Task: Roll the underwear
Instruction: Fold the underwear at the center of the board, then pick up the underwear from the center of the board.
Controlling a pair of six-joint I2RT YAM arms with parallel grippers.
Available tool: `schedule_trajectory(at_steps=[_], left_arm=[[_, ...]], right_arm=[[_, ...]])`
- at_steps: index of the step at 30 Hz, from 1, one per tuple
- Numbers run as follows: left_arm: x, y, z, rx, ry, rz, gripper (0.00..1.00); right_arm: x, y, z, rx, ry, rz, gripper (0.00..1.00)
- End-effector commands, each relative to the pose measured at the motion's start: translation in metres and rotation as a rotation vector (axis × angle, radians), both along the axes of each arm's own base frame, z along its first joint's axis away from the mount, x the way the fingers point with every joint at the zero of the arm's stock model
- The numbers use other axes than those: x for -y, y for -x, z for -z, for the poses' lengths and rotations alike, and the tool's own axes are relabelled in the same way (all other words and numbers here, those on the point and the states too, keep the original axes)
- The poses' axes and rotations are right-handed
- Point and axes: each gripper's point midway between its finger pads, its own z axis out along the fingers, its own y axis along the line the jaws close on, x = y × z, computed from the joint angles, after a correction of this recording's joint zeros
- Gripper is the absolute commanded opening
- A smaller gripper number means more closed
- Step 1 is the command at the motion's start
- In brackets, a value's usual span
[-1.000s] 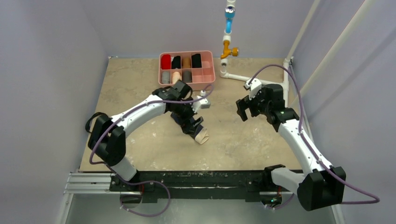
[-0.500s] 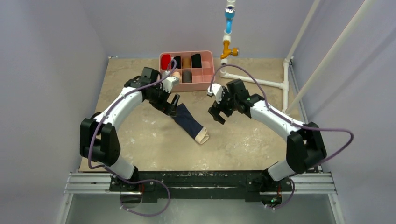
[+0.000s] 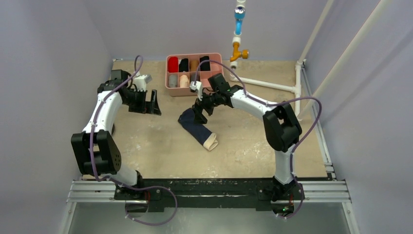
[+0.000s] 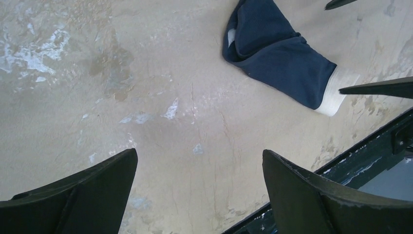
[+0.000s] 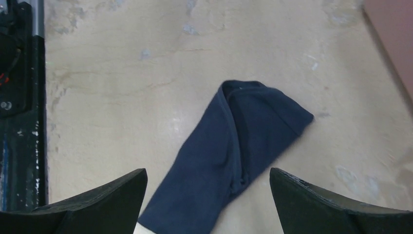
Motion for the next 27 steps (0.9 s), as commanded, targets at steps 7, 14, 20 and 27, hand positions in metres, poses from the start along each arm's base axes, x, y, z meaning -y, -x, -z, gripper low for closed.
schedule_trajectory(at_steps=[7, 14, 20, 27], left_arm=[[0.005, 0.006, -0.021, 0.037, 0.081, -0.009, 1.0], [0.007, 0.005, -0.02, 0.036, 0.092, -0.005, 1.0], [0.007, 0.006, -0.022, 0.043, 0.094, -0.004, 1.0], [0.006, 0.007, -0.022, 0.046, 0.085, 0.0, 1.0]], right_arm=[[-0.055, 0.01, 0.014, -0.249, -0.131, -0.068, 0.97], [-0.053, 0.0, 0.041, -0.284, -0.077, 0.019, 0.96], [-0.021, -0.019, 0.05, -0.248, -0.016, 0.199, 0.96], [0.048, -0.021, 0.043, -0.23, -0.001, 0.361, 0.97]])
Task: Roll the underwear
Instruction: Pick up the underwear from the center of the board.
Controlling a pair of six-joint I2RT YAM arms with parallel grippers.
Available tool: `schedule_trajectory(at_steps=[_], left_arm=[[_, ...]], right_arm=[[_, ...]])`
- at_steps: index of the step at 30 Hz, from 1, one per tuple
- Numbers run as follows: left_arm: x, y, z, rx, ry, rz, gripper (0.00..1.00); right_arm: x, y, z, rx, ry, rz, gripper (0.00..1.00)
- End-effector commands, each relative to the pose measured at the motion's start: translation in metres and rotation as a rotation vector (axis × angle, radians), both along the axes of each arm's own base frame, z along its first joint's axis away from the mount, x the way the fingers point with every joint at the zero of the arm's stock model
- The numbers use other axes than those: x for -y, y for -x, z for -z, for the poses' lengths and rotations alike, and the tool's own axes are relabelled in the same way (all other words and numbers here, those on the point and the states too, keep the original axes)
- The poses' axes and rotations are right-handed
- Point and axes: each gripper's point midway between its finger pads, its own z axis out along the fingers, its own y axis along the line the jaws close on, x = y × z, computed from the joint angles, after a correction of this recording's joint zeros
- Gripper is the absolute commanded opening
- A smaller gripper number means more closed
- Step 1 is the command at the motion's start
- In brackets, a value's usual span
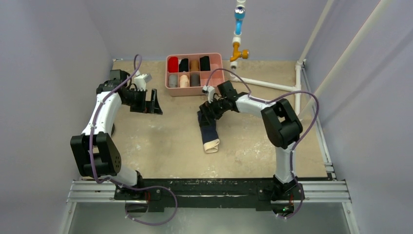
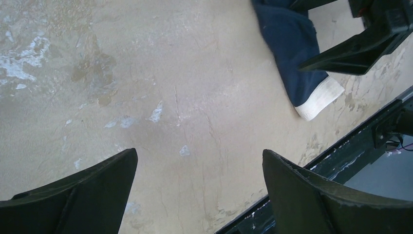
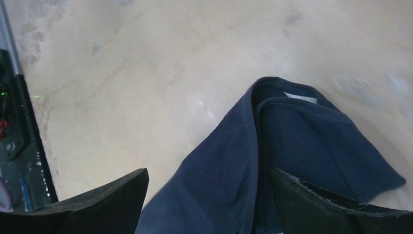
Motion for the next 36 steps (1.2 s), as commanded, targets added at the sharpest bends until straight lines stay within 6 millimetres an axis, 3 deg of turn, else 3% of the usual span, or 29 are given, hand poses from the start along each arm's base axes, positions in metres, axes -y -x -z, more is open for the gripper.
schedule_trajectory(at_steps=[1, 6, 11, 15, 24, 29, 36], left_arm=[[0.002, 0.002, -0.011, 0.04, 0.009, 0.002, 1.0], [0.0, -0.001, -0.012, 0.054, -0.003, 0.004, 1.0], [0.001, -0.002, -0.015, 0.068, 0.002, 0.019, 1.0], [0.006, -0.001, -0.02, 0.101, 0.019, 0.048, 1.0], [0.004, -0.006, -0.023, 0.132, 0.007, 0.047, 1.0], [0.005, -0.006, -0.02, 0.121, 0.003, 0.053, 1.0], [0.01, -0.004, -0.015, 0.119, -0.04, 0.074, 1.0]], right_arm=[[0.045, -0.016, -0.022, 0.068, 0.015, 0.149, 0.97], [0.068, -0.01, -0.051, 0.174, 0.014, 0.197, 0.99], [0.085, -0.02, -0.086, 0.353, 0.071, 0.194, 0.99], [0.091, -0.006, -0.1, 0.461, 0.137, 0.085, 0.99], [0.069, 0.078, -0.077, 0.576, 0.275, -0.208, 0.89], [0.061, 0.124, -0.052, 0.618, 0.345, -0.38, 0.87], [0.062, 0.135, -0.013, 0.662, 0.462, -0.423, 0.85]])
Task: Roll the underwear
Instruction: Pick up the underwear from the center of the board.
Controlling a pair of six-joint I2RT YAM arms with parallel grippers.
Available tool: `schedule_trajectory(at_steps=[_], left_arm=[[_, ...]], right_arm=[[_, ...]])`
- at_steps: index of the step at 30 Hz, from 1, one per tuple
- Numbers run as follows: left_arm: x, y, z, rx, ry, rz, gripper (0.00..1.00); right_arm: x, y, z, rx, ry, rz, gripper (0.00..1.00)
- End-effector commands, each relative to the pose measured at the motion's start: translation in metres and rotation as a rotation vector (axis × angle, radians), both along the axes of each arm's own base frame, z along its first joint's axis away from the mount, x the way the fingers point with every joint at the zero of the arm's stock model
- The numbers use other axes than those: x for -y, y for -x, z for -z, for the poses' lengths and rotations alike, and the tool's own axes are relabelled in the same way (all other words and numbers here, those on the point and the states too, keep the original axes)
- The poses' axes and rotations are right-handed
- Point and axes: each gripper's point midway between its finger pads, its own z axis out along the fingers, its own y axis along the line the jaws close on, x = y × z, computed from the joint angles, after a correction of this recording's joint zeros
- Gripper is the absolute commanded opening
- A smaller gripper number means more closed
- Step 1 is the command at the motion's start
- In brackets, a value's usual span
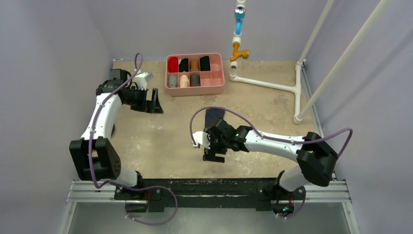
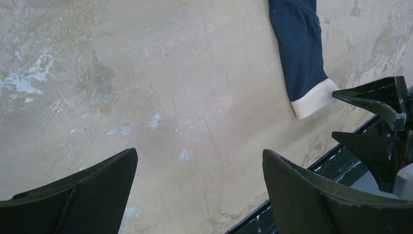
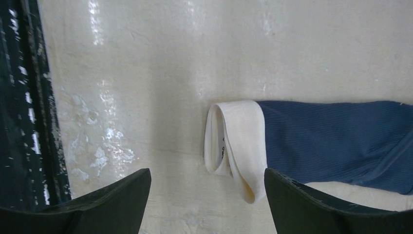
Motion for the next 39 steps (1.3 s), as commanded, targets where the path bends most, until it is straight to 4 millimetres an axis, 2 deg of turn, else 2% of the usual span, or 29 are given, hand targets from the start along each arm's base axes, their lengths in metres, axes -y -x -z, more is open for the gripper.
schedule_trajectory(at_steps=[1, 6, 11, 14, 25, 33, 36, 39], left_arm=[[0.006, -0.002, 0.0, 0.053, -0.054, 0.047, 1.0], [0.012, -0.001, 0.003, 0.07, -0.114, 0.074, 1.0], [0.01, -0.004, 0.003, 0.071, -0.122, 0.066, 1.0], [0.018, -0.004, 0.004, 0.068, -0.121, 0.091, 1.0], [0.018, -0.007, 0.006, 0.064, -0.124, 0.095, 1.0], [0.02, -0.006, 0.009, 0.055, -0.118, 0.1, 1.0], [0.019, -0.006, 0.01, 0.056, -0.123, 0.103, 1.0], [0.019, -0.005, 0.012, 0.051, -0.123, 0.105, 1.0]], right_arm=[[0.005, -0.016, 0.013, 0.111, 0.057, 0.033, 0.84], [0.006, -0.032, 0.015, 0.198, 0.06, 0.087, 0.78], [0.004, -0.033, 0.015, 0.208, 0.053, 0.088, 0.74], [0.002, -0.033, 0.013, 0.208, 0.044, 0.085, 0.73], [-0.003, -0.017, 0.031, 0.159, 0.077, 0.04, 0.61], [-0.002, -0.018, 0.043, 0.156, 0.115, 0.052, 0.39], [-0.001, -0.019, 0.046, 0.154, 0.122, 0.07, 0.38], [-0.003, -0.02, 0.046, 0.152, 0.118, 0.078, 0.44]])
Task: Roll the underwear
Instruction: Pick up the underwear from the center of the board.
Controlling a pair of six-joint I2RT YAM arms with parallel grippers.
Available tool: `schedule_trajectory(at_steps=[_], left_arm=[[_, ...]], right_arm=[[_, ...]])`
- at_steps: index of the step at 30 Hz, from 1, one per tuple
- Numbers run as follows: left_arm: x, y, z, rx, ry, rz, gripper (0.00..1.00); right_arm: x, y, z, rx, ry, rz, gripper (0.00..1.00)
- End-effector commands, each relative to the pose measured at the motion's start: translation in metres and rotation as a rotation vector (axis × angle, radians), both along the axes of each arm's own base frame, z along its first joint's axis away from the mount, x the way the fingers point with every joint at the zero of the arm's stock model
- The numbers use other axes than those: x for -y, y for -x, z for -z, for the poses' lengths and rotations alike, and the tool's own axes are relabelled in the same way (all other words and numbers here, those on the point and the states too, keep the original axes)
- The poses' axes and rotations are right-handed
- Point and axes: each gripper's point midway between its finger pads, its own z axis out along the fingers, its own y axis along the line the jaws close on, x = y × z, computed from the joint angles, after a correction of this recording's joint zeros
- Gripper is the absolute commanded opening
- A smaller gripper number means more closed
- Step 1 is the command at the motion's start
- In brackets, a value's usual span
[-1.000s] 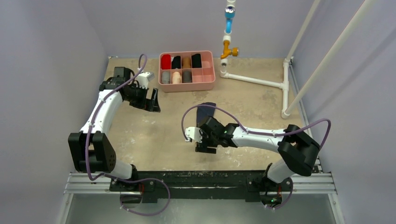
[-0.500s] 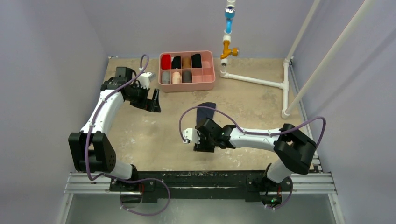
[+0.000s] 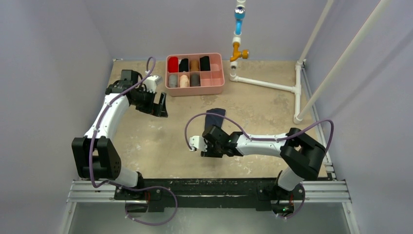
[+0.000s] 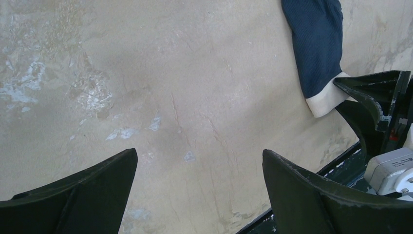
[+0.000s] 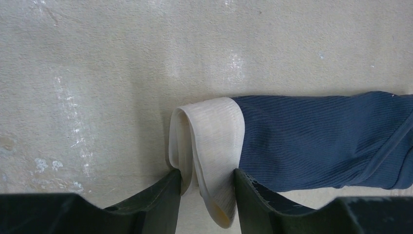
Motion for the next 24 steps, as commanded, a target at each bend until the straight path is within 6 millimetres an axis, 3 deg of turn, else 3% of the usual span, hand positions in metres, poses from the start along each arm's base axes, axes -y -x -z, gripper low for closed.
schedule_trajectory(at_steps=[1, 6, 20, 24], left_arm=[[0.001, -0.007, -0.004, 0.044, -0.007, 0.028, 1.0], [0.002, -0.004, -0.001, 0.039, -0.003, 0.042, 1.0], [0.013, 0.01, 0.0, 0.264, 0.02, 0.192, 1.0], [0.027, 0.021, -0.003, 0.341, 0.059, 0.248, 1.0]], right_arm=[[-0.004, -0.002, 0.002, -0.001, -0.005, 0.028, 0.45], [-0.004, -0.002, 0.006, -0.01, 0.002, 0.031, 0.39], [-0.008, 0.014, -0.013, -0.144, -0.078, -0.046, 0.01], [-0.001, 0.008, -0.019, -0.269, -0.131, -0.055, 0.0]])
